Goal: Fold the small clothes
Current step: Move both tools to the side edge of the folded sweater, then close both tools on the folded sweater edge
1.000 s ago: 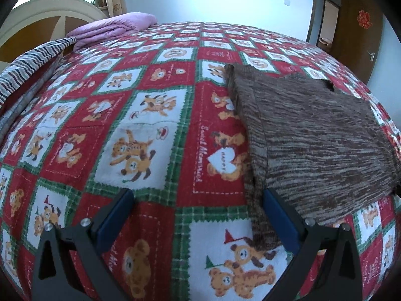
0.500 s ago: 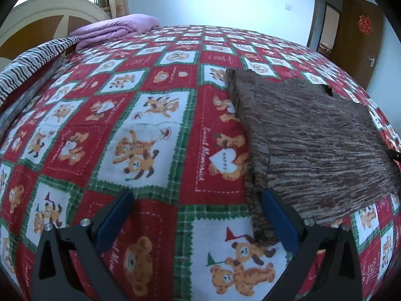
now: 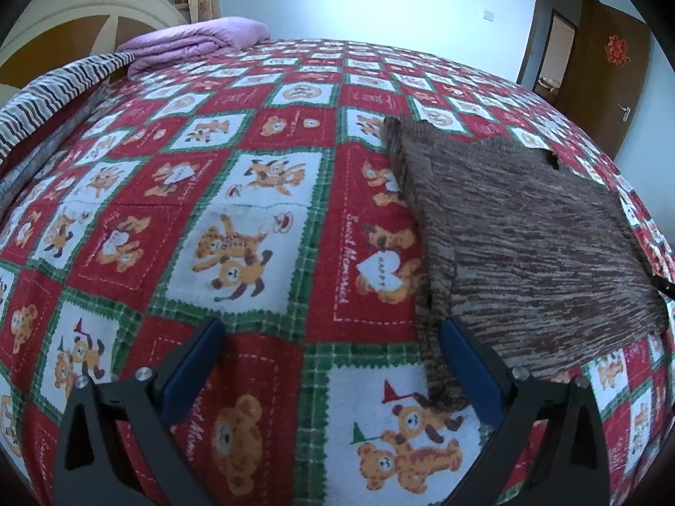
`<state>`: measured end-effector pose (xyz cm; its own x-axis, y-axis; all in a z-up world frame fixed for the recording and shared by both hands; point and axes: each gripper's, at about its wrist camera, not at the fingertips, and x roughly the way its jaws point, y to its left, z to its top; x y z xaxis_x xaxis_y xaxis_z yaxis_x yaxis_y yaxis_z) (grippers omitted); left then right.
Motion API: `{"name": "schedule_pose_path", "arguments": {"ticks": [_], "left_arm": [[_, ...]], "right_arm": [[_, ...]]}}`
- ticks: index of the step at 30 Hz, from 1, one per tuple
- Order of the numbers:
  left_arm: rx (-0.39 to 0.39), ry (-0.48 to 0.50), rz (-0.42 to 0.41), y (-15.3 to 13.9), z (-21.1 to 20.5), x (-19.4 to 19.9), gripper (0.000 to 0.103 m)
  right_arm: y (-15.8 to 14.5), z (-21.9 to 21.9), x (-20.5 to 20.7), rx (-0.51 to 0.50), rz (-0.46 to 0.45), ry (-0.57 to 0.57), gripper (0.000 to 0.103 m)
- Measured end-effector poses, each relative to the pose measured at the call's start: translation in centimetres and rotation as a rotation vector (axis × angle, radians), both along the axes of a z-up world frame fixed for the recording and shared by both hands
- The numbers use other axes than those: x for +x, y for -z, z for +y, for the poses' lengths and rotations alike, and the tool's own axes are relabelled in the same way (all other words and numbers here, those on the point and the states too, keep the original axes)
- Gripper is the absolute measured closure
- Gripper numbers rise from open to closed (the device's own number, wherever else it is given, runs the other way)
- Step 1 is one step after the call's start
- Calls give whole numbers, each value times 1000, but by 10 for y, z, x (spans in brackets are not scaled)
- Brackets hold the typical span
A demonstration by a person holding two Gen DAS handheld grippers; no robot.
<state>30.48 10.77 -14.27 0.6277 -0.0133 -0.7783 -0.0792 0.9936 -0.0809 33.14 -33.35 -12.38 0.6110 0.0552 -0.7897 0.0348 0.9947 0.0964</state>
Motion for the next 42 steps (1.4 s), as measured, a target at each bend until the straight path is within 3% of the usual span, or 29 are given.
{"name": "schedule_pose_path", "arguments": {"ticks": [1,2,3,5,12,18,23,25,32,37,42], "left_arm": [[-10,0,2,-2,2,0,0],[-22,1,-9,-6,4,0,0],[-31,4,-21,-9,6,0,0],[-26,5,-36,-14,8,5,0],[27,37,-39,-20,-1,41,0],[-47,78,-19,-17,-6,79,1],[-147,112,0,-7,-6,111,21],[-170,122,9,-4,-7,120,21],[-184,173,8,-2,-13,146,25],[-209,196,-10,-2,-14,156,26],[-256,184,-30,0,-9,160,38]], "right_arm": [[-3,2,0,-23,-2,8,99],[-6,6,-1,-53,-5,15,84],[-12,13,-3,-86,-15,11,56],[-21,25,-9,-86,-50,-24,43],[-41,120,-33,-154,-122,-259,43],[-33,225,-62,-296,-169,-511,43],[-12,290,-78,-397,-179,-634,43],[-5,311,-84,-416,-187,-680,43],[11,356,-88,-494,-221,-744,43],[17,367,-73,-489,-213,-741,43],[22,375,-71,-456,-207,-745,43]]}}
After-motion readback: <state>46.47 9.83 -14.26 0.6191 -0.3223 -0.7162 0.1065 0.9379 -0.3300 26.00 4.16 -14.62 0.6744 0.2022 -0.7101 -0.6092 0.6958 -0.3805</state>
